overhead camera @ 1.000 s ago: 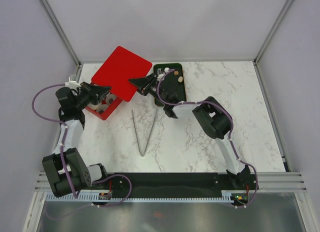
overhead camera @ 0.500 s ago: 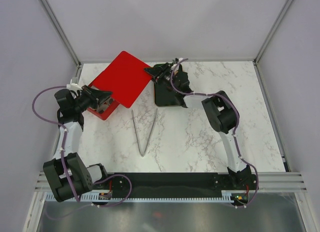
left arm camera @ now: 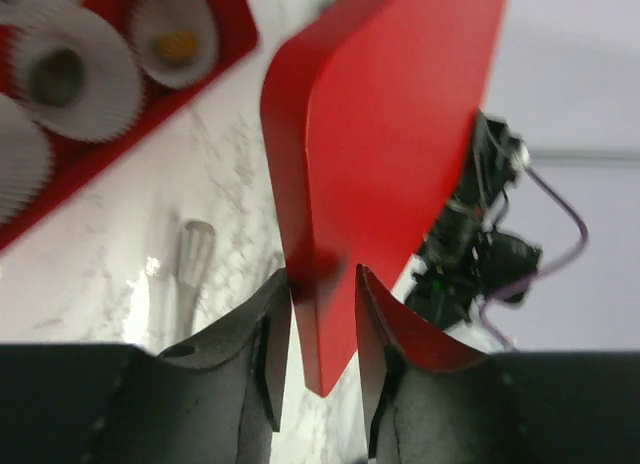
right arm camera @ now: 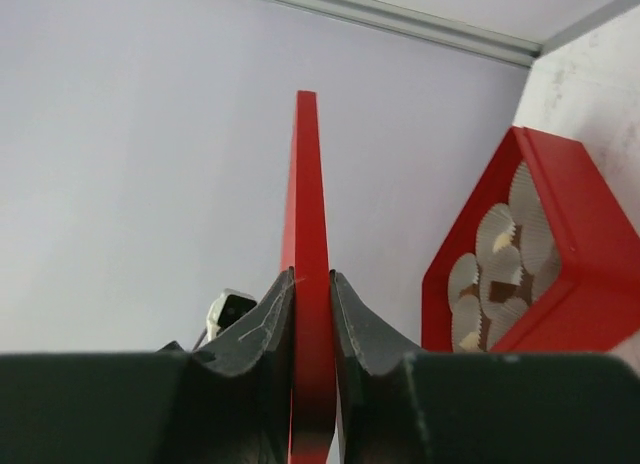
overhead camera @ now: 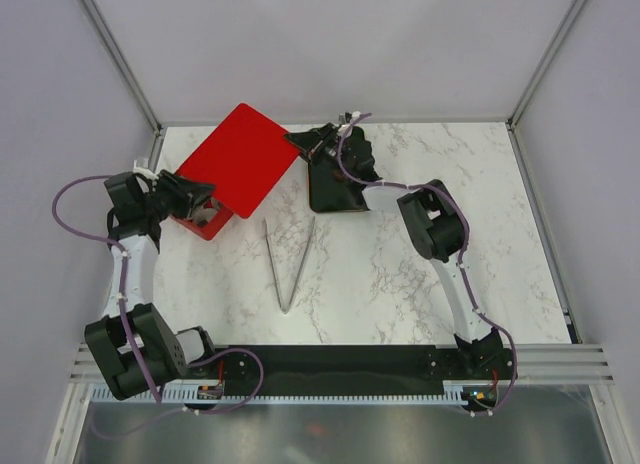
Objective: Pack the chocolate
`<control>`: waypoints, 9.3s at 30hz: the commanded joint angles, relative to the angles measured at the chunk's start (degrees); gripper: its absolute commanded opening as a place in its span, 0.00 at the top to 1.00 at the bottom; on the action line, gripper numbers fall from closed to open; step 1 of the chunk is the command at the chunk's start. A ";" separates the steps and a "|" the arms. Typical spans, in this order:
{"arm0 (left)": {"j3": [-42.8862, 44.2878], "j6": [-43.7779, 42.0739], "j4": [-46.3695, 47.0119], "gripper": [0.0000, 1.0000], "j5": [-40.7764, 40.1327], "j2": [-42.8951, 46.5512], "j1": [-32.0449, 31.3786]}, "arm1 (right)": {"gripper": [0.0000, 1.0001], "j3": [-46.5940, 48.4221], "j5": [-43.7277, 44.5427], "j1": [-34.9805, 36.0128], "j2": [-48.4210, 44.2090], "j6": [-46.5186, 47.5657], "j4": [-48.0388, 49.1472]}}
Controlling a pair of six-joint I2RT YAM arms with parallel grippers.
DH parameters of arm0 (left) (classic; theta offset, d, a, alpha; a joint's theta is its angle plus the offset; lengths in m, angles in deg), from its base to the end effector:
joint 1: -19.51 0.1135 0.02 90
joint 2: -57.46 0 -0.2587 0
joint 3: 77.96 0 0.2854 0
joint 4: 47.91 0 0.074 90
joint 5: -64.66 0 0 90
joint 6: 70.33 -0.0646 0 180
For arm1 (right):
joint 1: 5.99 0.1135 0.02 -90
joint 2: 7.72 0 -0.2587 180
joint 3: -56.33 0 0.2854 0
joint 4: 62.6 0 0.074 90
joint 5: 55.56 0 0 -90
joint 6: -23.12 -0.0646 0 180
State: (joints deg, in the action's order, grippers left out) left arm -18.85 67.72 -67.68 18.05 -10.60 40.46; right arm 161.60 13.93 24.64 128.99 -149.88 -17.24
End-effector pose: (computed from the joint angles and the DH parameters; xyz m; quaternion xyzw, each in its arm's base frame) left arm 0.3066 0.0699 0.2509 -0.2975 0.7655 -0.4202 0.3858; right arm 0.4896 0.3162 0.1744 0.1417 0.6060 0.7086 0.3324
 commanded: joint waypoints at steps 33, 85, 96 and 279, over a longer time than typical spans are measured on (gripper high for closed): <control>7.25 -8.15 -5.37 0.34 -28.11 -13.68 9.99 | 1.00 42.21 16.91 11.82 29.67 -2.25 -8.54; 8.92 -2.44 0.61 0.38 -19.75 -25.81 10.07 | 0.38 45.99 15.33 6.90 24.76 14.35 -25.14; 9.00 -0.95 1.05 0.39 -19.84 -25.99 9.99 | 0.36 39.85 7.77 6.90 20.36 24.20 -27.52; 20.52 -14.65 -11.17 0.39 -31.44 -32.67 -0.38 | 1.00 29.73 19.81 12.35 7.52 44.68 -50.82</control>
State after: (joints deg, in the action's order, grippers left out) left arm 1.37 55.61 -77.65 -10.23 -40.58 40.68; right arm 191.59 31.94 37.52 139.85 -106.15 -71.35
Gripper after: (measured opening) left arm 0.609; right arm 0.010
